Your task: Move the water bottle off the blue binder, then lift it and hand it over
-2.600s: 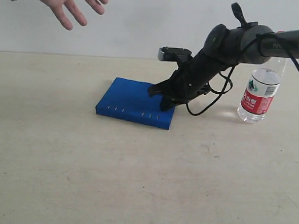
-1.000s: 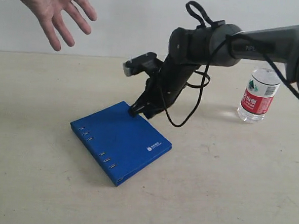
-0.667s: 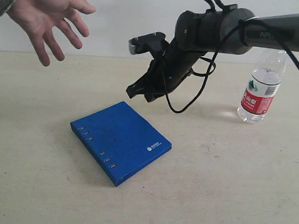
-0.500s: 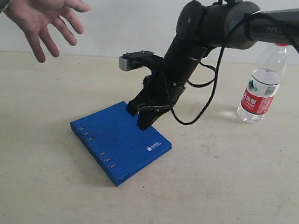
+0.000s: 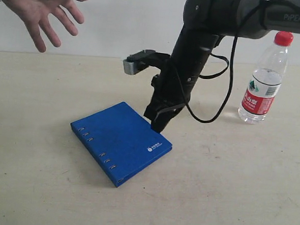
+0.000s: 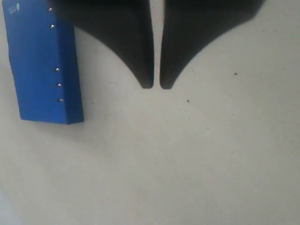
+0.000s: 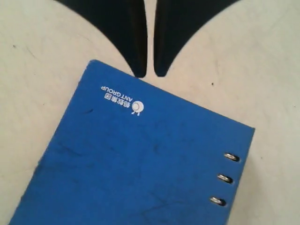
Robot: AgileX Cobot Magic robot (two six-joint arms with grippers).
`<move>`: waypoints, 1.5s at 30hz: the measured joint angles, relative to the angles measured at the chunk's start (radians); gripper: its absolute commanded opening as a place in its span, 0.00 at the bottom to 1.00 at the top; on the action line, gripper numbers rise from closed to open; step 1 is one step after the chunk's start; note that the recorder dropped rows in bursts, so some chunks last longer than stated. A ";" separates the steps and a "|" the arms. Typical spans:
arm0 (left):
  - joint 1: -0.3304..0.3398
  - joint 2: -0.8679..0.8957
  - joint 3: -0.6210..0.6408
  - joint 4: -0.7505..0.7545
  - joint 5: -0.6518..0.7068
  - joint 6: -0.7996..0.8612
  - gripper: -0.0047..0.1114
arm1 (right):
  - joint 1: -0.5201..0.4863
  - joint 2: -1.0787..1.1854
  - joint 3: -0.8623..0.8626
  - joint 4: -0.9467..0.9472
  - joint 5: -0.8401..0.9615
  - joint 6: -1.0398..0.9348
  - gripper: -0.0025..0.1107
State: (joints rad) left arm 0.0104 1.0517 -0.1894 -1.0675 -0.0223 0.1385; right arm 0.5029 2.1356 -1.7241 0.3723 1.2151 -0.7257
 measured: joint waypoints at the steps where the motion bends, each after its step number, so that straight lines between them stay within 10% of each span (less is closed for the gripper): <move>1: -0.018 0.066 -0.037 0.000 0.016 0.000 0.08 | -0.003 0.012 0.000 0.006 0.000 0.010 0.13; 8: -0.179 0.369 -0.298 0.004 0.050 0.167 0.08 | -0.003 0.025 -0.002 0.178 0.000 -0.018 0.53; 22: -0.199 0.593 -0.532 0.094 0.022 0.464 0.10 | -0.165 0.086 -0.008 0.209 -0.087 0.026 0.50; 29: -0.199 0.789 -0.646 0.078 0.293 0.453 0.60 | -0.170 0.170 -0.008 0.362 -0.093 -0.068 0.50; 45: -0.199 0.838 -0.679 0.005 0.307 0.460 0.61 | -0.174 0.255 -0.016 0.548 -0.111 -0.217 0.42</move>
State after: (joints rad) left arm -0.1885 1.8900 -0.8681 -1.0628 0.2848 0.5984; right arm 0.3287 2.3903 -1.7404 0.9201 1.1042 -0.9430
